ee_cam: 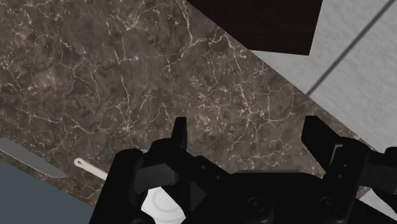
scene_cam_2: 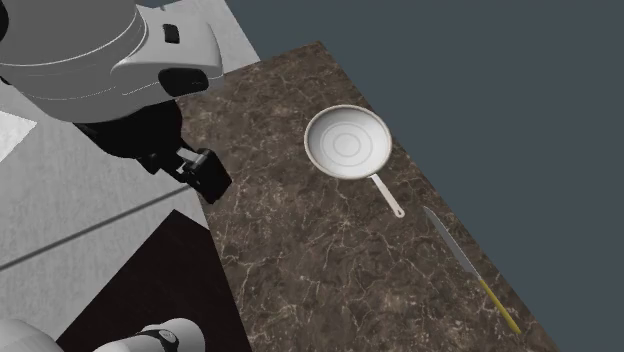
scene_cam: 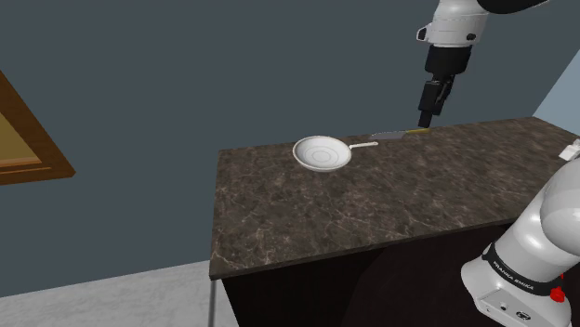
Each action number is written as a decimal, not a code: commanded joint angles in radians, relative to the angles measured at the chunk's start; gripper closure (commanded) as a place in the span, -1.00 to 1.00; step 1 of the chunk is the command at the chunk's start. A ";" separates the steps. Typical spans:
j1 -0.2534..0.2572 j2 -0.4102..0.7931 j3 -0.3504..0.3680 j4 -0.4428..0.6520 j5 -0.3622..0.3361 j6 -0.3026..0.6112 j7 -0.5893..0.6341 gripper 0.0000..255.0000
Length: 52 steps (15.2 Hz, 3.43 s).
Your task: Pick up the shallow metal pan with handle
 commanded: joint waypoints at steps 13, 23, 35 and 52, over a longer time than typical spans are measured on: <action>-0.004 0.253 -0.207 -0.072 -0.154 0.371 -0.437 -1.00; 0.018 0.621 -0.336 0.058 -0.130 0.653 -0.808 -1.00; -0.043 1.103 -0.306 0.409 0.062 0.816 -1.258 -1.00; -0.084 1.278 -0.259 0.510 0.108 0.898 -1.347 1.00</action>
